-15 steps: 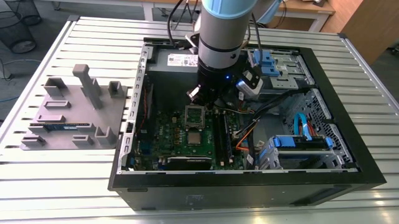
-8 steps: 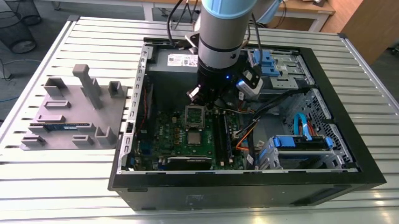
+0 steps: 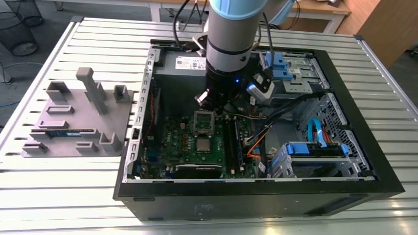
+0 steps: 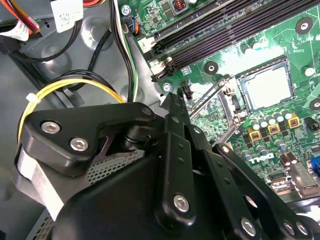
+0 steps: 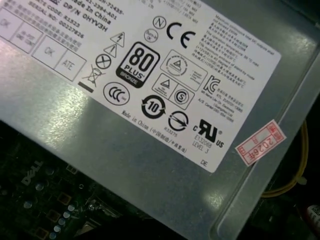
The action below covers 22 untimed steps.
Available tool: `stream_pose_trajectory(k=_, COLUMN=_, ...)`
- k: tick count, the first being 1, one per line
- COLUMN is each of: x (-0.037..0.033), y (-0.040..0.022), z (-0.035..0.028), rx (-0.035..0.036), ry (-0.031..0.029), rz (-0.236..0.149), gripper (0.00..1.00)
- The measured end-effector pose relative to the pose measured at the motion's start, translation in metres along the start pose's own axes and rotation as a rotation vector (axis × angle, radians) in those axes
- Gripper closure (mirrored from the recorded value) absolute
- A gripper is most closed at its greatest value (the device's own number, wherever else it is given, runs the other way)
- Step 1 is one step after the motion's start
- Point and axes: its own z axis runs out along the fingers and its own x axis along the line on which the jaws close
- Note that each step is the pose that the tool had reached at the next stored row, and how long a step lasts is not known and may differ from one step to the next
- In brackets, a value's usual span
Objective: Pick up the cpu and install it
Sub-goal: 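Close the cpu cover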
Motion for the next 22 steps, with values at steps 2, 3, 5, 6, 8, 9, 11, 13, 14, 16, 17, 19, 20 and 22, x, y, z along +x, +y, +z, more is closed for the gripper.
stream_pose_trajectory(k=2, x=0.0005, y=0.0003, z=-0.0003, rx=-0.0004, ry=0.0000, rz=-0.002, gripper=0.89)
stream_pose_trajectory(k=3, x=0.0006, y=0.0004, z=-0.0006, rx=-0.0005, ry=0.0000, rz=-0.003, gripper=0.89)
stream_pose_trajectory(k=5, x=0.0008, y=0.0006, z=-0.0015, rx=-0.0007, ry=0.0001, rz=-0.004, gripper=0.89)
stream_pose_trajectory(k=6, x=0.0008, y=0.0008, z=-0.0020, rx=-0.0008, ry=0.0001, rz=-0.004, gripper=0.89)
stream_pose_trajectory(k=8, x=0.0010, y=0.0010, z=-0.0029, rx=-0.0010, ry=0.0001, rz=-0.006, gripper=0.89)
stream_pose_trajectory(k=9, x=0.0010, y=0.0010, z=-0.0031, rx=-0.0016, ry=-0.0004, rz=-0.006, gripper=0.89)
stream_pose_trajectory(k=11, x=0.0012, y=0.0012, z=-0.0035, rx=-0.0028, ry=-0.0008, rz=-0.008, gripper=0.89)
stream_pose_trajectory(k=13, x=0.0013, y=0.0013, z=-0.0039, rx=-0.0040, ry=-0.0014, rz=-0.009, gripper=0.89)
stream_pose_trajectory(k=14, x=0.0013, y=0.0013, z=-0.0041, rx=-0.0046, ry=-0.0017, rz=-0.010, gripper=0.89)
stream_pose_trajectory(k=16, x=0.0015, y=0.0015, z=-0.0046, rx=-0.0085, ry=-0.0039, rz=-0.012, gripper=0.89)
stream_pose_trajectory(k=17, x=0.0015, y=0.0016, z=-0.0050, rx=-0.0101, ry=-0.0047, rz=-0.012, gripper=0.89)
stream_pose_trajectory(k=19, x=0.0015, y=0.0016, z=-0.0051, rx=-0.0103, ry=-0.0049, rz=-0.013, gripper=0.89)
stream_pose_trajectory(k=20, x=0.0014, y=0.0016, z=-0.0051, rx=-0.0103, ry=-0.0049, rz=-0.013, gripper=0.89)
stream_pose_trajectory(k=22, x=0.0015, y=0.0016, z=-0.0051, rx=-0.0103, ry=-0.0049, rz=-0.013, gripper=0.89)
